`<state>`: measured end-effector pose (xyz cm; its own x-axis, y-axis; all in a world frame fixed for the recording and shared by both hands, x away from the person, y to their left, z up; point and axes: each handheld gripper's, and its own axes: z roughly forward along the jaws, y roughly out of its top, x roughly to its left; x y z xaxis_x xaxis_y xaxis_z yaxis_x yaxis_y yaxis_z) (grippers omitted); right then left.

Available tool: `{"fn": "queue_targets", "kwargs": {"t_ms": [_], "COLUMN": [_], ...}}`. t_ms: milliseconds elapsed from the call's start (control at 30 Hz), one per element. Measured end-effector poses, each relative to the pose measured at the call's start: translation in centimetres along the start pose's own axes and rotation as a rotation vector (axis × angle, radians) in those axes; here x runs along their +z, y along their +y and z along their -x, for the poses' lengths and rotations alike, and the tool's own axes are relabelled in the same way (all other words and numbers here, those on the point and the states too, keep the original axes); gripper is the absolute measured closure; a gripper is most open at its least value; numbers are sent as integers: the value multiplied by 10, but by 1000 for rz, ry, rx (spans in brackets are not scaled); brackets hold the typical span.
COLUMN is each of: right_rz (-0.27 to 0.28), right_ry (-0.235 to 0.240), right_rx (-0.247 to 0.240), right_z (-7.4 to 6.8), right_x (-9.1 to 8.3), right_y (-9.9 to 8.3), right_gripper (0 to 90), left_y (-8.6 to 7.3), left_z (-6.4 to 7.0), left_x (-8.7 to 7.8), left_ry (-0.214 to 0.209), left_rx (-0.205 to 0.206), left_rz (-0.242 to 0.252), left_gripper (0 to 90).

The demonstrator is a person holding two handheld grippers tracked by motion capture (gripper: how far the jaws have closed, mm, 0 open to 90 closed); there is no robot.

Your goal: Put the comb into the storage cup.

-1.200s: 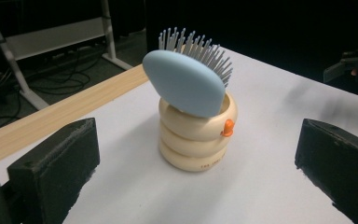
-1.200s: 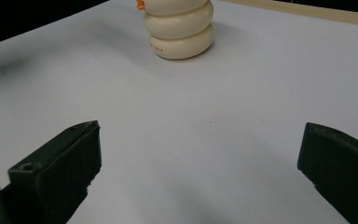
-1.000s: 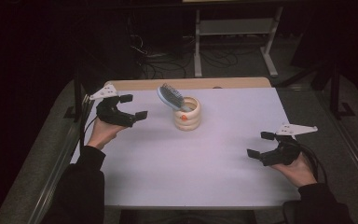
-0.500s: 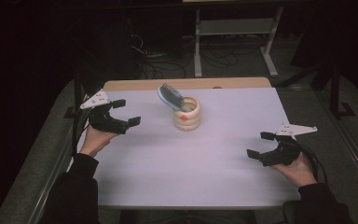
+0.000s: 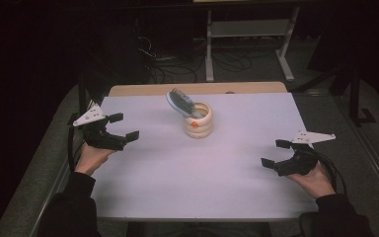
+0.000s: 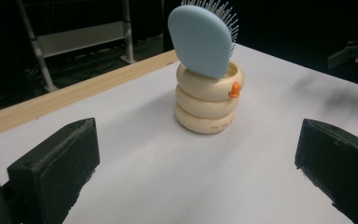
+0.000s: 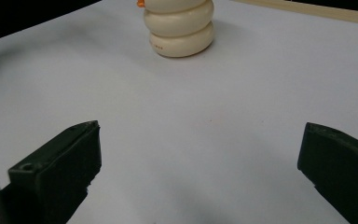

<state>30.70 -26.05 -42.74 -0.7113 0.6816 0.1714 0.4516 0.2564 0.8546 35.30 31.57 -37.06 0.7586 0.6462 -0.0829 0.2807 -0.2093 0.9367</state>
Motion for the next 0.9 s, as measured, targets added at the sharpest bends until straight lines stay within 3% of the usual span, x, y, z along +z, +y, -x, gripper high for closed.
{"fn": "queue_targets", "kwargs": {"t_ms": [267, 667, 900], "right_rz": [-4, -8, -10], "right_ry": [-3, -5, -6], "right_rx": [1, -1, 5], "right_z": [-1, 0, 0], "right_x": [0, 0, 0], "right_y": [0, -1, -2], "right_gripper": [0, 0, 0], "left_y": [-19, -48, -65], "left_z": [-1, -4, -5], "left_x": [-10, -32, -45], "left_ry": [17, 89, 127], "left_rx": [-10, -39, -11], "left_rz": [2, 56, 68], "left_gripper": [0, 0, 0]}}
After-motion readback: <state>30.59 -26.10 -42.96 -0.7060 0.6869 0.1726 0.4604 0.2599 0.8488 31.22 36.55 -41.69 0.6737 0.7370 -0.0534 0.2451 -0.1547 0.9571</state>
